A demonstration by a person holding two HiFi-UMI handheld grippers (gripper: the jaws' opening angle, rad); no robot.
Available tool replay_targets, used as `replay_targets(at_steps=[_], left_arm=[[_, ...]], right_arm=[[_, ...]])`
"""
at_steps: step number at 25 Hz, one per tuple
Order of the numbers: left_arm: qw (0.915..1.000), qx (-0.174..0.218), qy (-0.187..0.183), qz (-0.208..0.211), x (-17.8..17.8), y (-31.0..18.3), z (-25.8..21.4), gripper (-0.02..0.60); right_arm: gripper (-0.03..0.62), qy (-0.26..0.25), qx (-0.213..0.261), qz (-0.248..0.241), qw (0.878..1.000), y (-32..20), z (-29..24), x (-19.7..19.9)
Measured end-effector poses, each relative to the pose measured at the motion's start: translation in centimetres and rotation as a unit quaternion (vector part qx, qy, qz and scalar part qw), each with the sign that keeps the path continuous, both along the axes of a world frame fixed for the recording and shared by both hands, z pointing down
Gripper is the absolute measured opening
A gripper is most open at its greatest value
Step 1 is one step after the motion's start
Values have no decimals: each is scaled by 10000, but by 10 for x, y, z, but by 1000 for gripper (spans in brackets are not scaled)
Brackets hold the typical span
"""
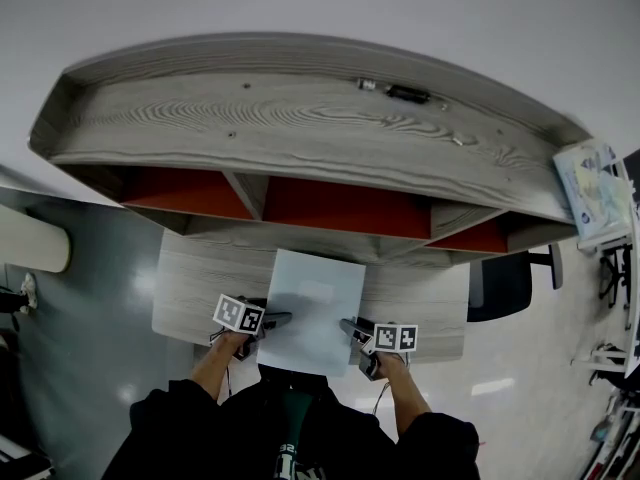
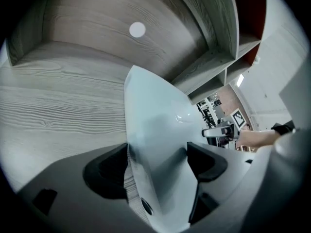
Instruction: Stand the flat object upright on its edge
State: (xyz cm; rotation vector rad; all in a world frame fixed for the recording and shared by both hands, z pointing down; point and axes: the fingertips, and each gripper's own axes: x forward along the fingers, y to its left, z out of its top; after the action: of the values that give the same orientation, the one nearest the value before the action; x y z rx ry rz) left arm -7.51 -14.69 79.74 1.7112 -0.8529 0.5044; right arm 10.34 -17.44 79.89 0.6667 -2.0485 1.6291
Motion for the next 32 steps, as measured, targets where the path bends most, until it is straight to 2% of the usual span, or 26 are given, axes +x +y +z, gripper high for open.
replay_targets(at_steps=[7, 12, 22, 32], left_arm=[[9982, -323, 467, -202, 3, 3, 7, 371], [9974, -373, 587, -199, 3, 3, 7, 371], [9978, -456, 437, -222, 2, 3, 9, 371], [9987, -332, 304, -219, 3, 6, 1, 370]], right_arm=[[255, -165, -223, 44, 9996, 1, 4, -2], [258, -243, -301, 21, 9992, 1, 6, -2], [261, -325, -313, 199, 9988, 1, 7, -3], [261, -189, -188, 267, 9993, 4, 2, -3]])
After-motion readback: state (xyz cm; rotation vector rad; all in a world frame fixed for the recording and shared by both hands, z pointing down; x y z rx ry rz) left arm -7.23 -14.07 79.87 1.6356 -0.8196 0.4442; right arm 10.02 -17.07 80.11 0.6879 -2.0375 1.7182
